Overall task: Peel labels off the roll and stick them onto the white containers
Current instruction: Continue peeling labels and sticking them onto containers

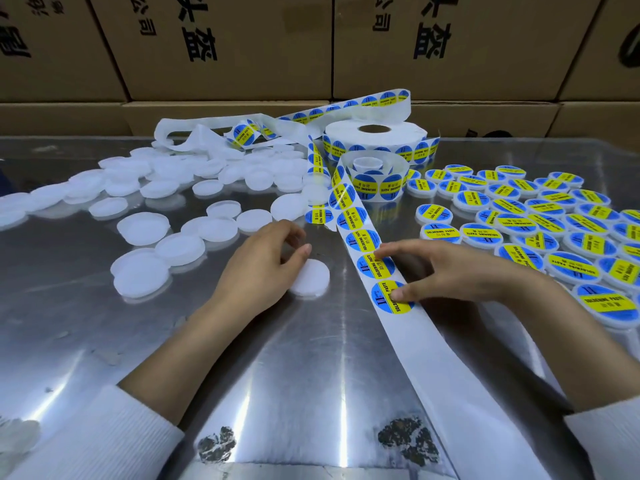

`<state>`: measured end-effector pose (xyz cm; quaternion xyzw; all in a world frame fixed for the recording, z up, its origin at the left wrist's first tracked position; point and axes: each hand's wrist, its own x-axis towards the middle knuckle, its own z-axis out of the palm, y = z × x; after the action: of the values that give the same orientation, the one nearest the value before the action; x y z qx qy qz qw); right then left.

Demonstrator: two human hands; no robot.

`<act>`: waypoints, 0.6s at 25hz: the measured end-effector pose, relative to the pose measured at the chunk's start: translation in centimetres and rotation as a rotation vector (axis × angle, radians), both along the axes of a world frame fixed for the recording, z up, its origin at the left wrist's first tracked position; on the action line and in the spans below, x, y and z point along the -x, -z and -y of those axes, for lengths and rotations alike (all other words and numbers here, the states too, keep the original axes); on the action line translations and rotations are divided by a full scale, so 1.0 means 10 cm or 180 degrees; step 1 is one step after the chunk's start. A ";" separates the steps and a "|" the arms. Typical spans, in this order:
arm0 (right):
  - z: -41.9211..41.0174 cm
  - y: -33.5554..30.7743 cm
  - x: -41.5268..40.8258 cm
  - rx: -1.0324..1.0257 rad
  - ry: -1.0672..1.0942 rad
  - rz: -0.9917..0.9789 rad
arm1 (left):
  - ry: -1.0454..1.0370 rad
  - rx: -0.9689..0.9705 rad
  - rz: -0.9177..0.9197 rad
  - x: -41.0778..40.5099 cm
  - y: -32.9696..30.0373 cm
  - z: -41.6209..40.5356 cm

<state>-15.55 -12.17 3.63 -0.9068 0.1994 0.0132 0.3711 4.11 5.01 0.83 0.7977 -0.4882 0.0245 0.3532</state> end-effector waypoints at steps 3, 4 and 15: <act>-0.04 0.05 -0.07 0.0420 0.0222 0.0267 | 0.0267 0.0073 -0.0062 0.06 0.00 0.01; -0.06 0.08 -0.10 0.0528 0.0327 0.0360 | 0.0375 0.0111 -0.0048 0.09 0.01 0.02; -0.24 0.13 -0.22 0.1126 0.0507 0.0888 | 0.1104 0.0485 0.0335 0.29 -0.08 0.02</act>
<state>-13.38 -9.77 2.36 -0.9322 0.2164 -0.1767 0.2303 1.21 4.78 1.66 0.6702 -0.6329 0.0418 0.3855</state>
